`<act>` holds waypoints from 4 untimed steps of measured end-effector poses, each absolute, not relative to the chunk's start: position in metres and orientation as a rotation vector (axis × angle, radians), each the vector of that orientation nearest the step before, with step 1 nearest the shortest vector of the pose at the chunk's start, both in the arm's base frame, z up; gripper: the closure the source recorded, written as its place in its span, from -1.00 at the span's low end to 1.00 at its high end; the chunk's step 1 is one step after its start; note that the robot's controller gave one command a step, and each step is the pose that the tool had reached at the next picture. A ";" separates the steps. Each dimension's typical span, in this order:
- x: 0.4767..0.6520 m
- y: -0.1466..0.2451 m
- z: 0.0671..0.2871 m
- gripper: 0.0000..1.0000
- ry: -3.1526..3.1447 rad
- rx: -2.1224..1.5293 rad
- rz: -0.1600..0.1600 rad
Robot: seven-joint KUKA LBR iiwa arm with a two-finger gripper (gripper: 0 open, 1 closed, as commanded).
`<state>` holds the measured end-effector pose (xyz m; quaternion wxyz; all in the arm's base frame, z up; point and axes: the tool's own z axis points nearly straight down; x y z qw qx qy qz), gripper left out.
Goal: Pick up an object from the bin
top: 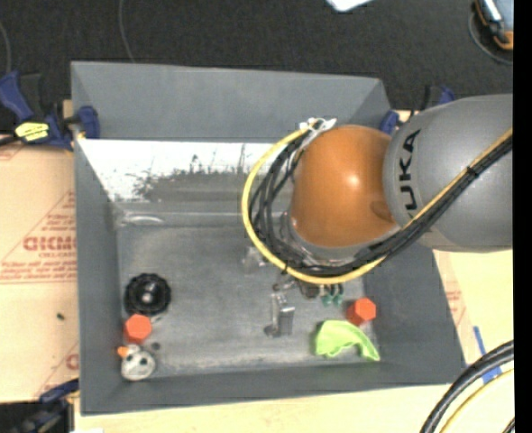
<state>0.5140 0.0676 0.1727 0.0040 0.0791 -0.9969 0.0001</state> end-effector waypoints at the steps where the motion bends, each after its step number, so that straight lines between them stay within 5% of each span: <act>1: 0.535 0.056 0.186 -1.00 -3.116 0.448 0.000; 2: 0.521 0.018 0.145 -1.00 -3.113 0.364 -0.001; 3: 0.524 0.000 0.162 -1.00 -3.096 0.600 0.003; 4: 0.518 -0.028 0.129 -1.00 -3.125 0.271 -0.001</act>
Offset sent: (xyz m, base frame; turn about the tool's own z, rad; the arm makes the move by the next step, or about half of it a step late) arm 0.0066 -0.0488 -0.0270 -0.0770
